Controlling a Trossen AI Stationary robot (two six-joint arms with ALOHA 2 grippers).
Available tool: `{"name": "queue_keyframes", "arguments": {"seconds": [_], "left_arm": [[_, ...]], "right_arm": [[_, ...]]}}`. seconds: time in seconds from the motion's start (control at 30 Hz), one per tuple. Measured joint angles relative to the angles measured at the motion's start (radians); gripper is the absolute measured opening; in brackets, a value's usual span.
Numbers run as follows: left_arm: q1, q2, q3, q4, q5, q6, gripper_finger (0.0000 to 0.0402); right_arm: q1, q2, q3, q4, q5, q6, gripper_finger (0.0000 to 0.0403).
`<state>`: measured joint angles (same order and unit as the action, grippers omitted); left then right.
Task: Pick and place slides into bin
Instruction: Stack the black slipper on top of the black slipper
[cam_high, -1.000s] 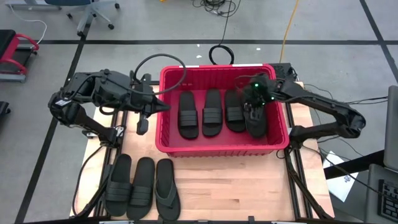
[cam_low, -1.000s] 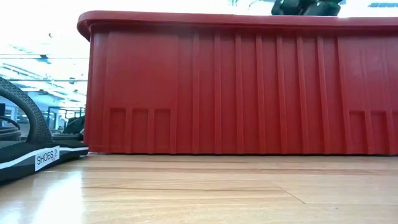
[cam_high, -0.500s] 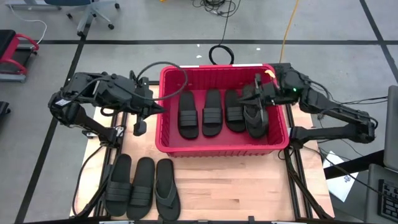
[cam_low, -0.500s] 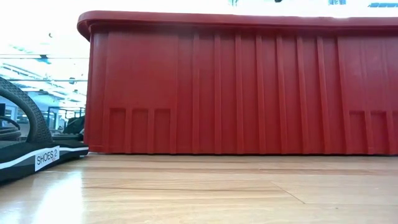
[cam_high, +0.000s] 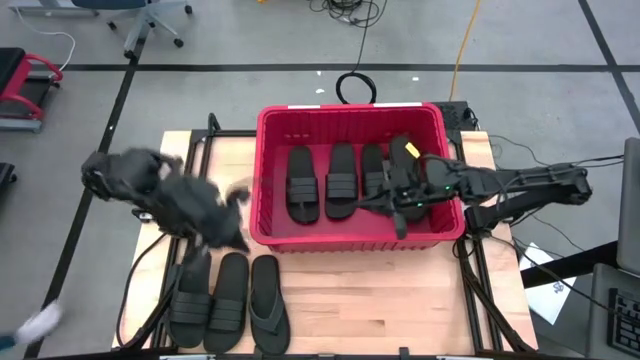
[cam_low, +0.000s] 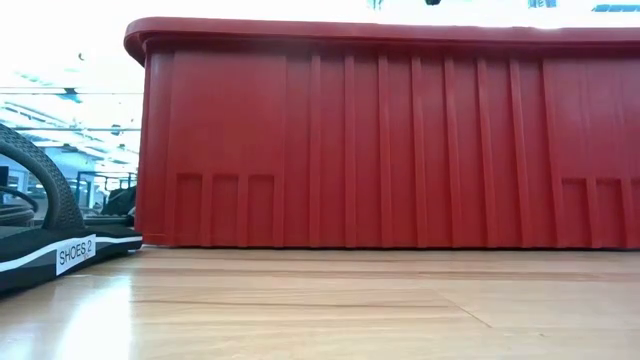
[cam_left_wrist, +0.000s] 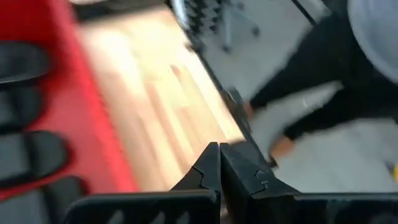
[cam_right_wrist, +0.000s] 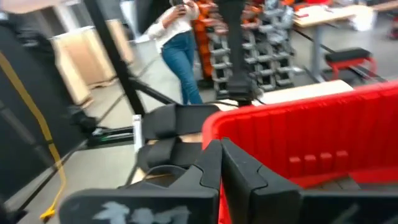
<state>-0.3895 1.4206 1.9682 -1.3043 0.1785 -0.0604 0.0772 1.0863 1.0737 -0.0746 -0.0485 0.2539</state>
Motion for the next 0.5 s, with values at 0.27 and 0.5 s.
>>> {"name": "queue_keyframes", "arguments": {"seconds": [0.27,0.5], "left_arm": [[-0.189,0.001,-0.42,0.157,-0.01,-0.184,0.0017],[-0.24,0.003,-0.775,0.513,0.041,-0.351,0.0101]], "right_arm": [[-0.008,0.027,0.0,0.005,-0.016,0.023,0.0001],[-0.008,0.003,0.0,0.005,-0.129,0.088,0.0002]]}}
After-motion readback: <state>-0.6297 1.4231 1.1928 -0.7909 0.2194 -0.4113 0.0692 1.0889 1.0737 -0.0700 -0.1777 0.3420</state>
